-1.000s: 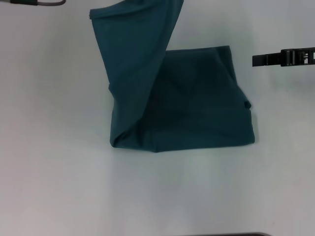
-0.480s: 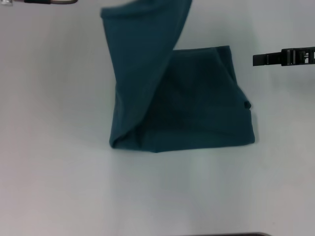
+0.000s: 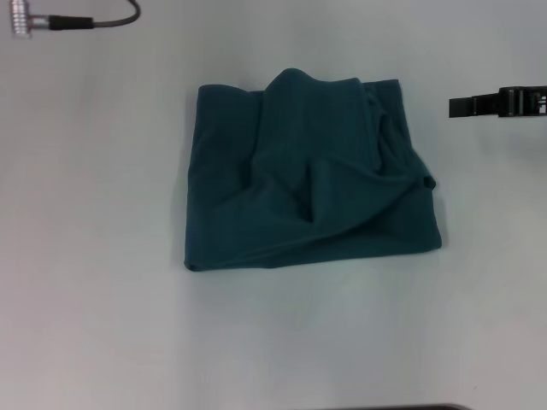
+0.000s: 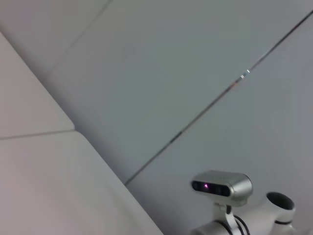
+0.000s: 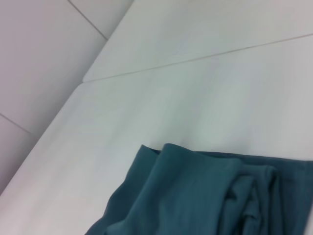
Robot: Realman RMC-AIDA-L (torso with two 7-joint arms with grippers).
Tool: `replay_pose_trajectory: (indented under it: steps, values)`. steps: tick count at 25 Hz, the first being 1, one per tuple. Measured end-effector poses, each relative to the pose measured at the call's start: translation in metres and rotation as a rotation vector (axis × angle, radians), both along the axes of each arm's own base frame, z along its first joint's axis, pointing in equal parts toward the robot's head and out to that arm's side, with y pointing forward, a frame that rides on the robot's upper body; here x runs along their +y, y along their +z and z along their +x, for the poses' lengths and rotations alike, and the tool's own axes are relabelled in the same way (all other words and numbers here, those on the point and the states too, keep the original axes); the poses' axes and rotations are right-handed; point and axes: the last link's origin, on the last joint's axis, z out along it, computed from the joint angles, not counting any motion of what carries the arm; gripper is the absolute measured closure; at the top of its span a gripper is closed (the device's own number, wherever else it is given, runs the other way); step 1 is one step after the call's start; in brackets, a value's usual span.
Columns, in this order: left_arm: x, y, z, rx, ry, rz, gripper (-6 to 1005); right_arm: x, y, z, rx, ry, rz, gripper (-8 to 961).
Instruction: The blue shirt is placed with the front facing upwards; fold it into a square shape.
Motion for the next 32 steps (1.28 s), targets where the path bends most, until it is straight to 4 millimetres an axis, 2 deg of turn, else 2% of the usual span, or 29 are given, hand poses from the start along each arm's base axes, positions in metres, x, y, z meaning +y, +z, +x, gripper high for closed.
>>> replay_pose_trajectory:
  steps: [2, 4, 10, 15, 21, 24, 32]
  values:
    - [-0.002, 0.004, -0.006, -0.01, 0.005, 0.022, 626, -0.001, 0.002, 0.002, 0.0, -0.014, 0.003, 939]
    - [-0.006, 0.008, -0.013, -0.025, 0.011, 0.04, 384, -0.003, 0.003, 0.004, 0.0, -0.024, 0.003, 939]
    - [-0.011, 0.018, -0.039, -0.029, 0.04, 0.118, 277, -0.008, 0.006, 0.003, 0.013, -0.018, -0.025, 939]
    - [-0.016, 0.021, -0.057, -0.021, 0.039, 0.172, 188, -0.004, 0.003, -0.008, 0.021, 0.02, -0.052, 869]
    - [-0.019, 0.023, -0.085, 0.011, 0.089, 0.253, 43, 0.004, 0.002, -0.015, 0.016, 0.034, -0.037, 642]
    - [-0.023, 0.022, -0.105, 0.027, 0.123, 0.298, 47, 0.006, 0.001, -0.016, 0.015, 0.032, -0.031, 610]
    - [-0.028, 0.018, -0.126, 0.051, 0.168, 0.337, 49, 0.013, -0.018, -0.029, 0.028, 0.045, -0.058, 524]
